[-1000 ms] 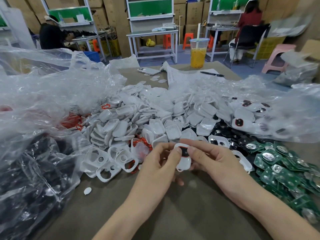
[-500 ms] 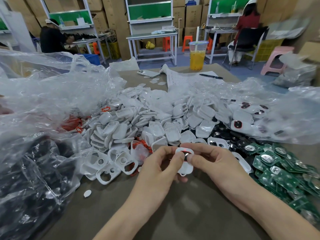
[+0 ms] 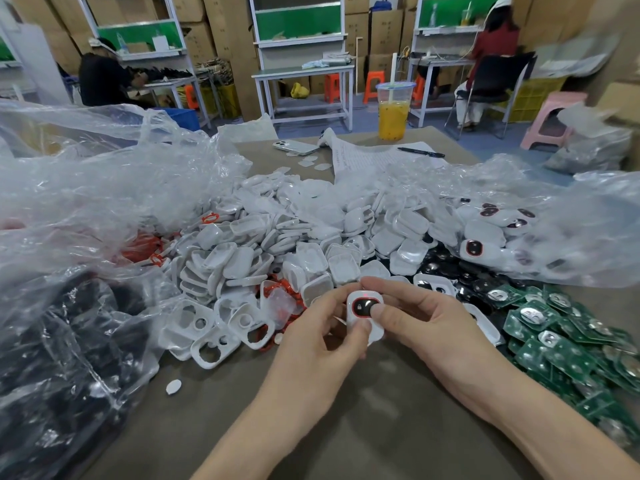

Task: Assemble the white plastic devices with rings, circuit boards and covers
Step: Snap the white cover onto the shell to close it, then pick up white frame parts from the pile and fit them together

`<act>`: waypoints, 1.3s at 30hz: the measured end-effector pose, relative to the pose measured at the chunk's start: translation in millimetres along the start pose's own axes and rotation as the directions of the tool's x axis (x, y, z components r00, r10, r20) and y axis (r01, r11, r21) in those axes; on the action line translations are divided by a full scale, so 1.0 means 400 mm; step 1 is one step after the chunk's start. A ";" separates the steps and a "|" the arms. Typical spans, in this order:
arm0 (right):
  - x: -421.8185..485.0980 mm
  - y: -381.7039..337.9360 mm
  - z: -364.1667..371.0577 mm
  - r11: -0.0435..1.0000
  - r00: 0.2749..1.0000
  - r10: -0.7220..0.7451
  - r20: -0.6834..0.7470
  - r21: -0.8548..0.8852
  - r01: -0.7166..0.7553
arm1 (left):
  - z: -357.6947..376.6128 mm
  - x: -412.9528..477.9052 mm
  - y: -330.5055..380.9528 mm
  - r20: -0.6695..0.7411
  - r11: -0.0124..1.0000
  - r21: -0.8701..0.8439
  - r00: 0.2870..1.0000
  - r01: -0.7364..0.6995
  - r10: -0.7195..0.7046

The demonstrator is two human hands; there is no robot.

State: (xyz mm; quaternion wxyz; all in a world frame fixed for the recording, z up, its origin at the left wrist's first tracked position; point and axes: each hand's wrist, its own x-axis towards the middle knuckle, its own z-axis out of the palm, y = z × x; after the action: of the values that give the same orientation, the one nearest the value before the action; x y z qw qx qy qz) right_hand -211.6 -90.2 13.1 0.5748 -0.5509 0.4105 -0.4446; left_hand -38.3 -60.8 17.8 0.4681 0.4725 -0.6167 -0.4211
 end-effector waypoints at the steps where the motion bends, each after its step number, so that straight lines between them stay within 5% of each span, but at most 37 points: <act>1: -0.001 -0.002 0.001 1.000 1.000 -0.007 0.000 -0.007 0.007 | 0.000 0.001 0.001 0.000 1.000 -0.014 1.000 0.005 -0.005; 25: -0.009 -0.026 0.006 0.992 0.993 -0.118 -0.016 -0.035 0.117 | -0.015 0.004 0.017 0.061 0.990 -0.138 0.998 0.040 -0.032; 29: -0.014 -0.039 0.007 0.976 0.972 -0.214 -0.092 -0.059 0.210 | 0.000 -0.003 0.025 -0.065 0.983 -0.181 0.998 0.000 -0.012; 33: -0.011 -0.078 -0.024 0.928 0.860 -0.370 -0.352 -0.089 0.362 | 0.015 0.019 0.055 -0.130 0.978 -0.207 0.991 -0.003 -0.024; 39: -0.025 -0.104 -0.091 0.885 0.586 -0.456 -0.670 -0.274 0.376 | 0.121 0.188 0.094 0.085 0.980 -0.103 0.983 0.168 -0.160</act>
State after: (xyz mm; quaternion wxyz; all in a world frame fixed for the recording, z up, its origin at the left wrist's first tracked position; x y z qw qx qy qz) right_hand -251.5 -90.3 52.5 0.2188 -0.4419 0.4830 -0.7236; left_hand -101.2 -123.1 57.5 0.4330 0.4787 -0.5692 -0.5092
